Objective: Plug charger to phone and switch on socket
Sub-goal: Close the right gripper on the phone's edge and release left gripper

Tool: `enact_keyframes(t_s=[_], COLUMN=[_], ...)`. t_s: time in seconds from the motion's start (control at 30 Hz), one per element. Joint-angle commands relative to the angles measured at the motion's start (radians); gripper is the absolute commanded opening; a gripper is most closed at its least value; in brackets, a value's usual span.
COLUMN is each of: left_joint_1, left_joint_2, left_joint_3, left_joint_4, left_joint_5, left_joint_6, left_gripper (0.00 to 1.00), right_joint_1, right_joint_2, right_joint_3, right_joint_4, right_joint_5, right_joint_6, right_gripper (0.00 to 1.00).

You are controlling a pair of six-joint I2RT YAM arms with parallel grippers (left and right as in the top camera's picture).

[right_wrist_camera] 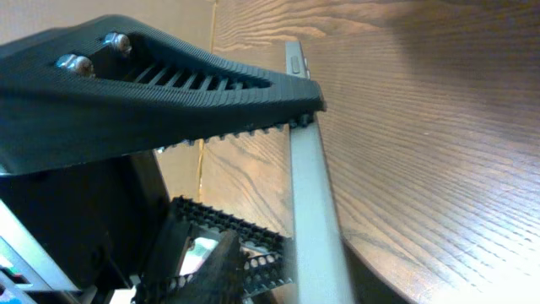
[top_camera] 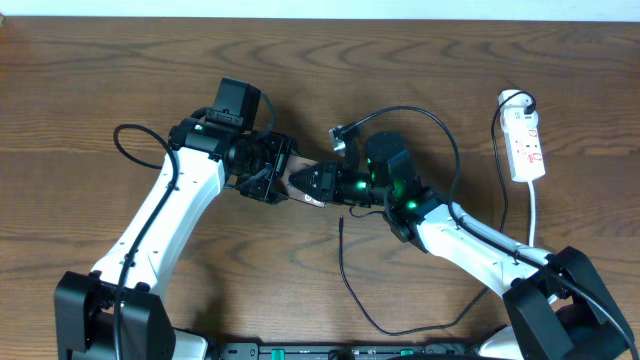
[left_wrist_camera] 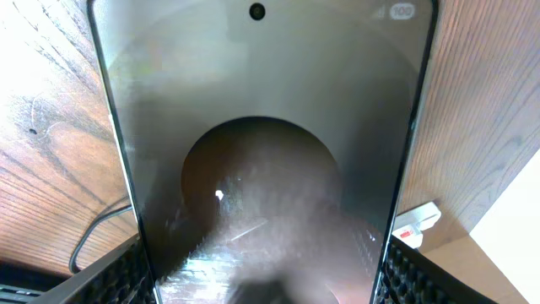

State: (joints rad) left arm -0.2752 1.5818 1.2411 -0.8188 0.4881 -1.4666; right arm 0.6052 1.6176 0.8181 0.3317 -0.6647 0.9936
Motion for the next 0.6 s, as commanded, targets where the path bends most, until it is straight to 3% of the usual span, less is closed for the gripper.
enact_keyframes(t_s=[0.0,0.23,0.43,0.47,0.5,0.57], left_joint_1=[-0.012,-0.011,-0.011,-0.011,-0.011,-0.011], left_joint_2=[-0.018,-0.018,-0.018,-0.018,-0.018,-0.018], left_joint_3=[0.025,0.025,0.025,0.025,0.025,0.025], left_joint_4=[-0.003,-0.003,-0.004,-0.004,-0.004,-0.004], left_joint_5=[0.023,0.023,0.023,0.023,0.023,0.023], left_joint_6=[-0.006,-0.006,-0.005,-0.005,-0.005,-0.005], left_gripper=[0.07,0.07,0.08,0.11,0.25,0.65], right_joint_1=[0.023,0.025,0.025,0.025,0.025,0.024], right_joint_2=[-0.001,-0.001,-0.001,-0.001,-0.001,-0.001], right_joint_3=[0.011,0.011,0.011,0.011,0.011,0.011], right_joint_4=[0.015,0.015,0.014,0.014,0.014,0.014], right_joint_5=[-0.010,-0.006,-0.006,-0.006,-0.006,-0.006], right_joint_6=[-0.011,-0.011,-0.011,-0.011,-0.011,-0.011], right_gripper=[0.19,0.01,0.01,0.01,0.01,0.01])
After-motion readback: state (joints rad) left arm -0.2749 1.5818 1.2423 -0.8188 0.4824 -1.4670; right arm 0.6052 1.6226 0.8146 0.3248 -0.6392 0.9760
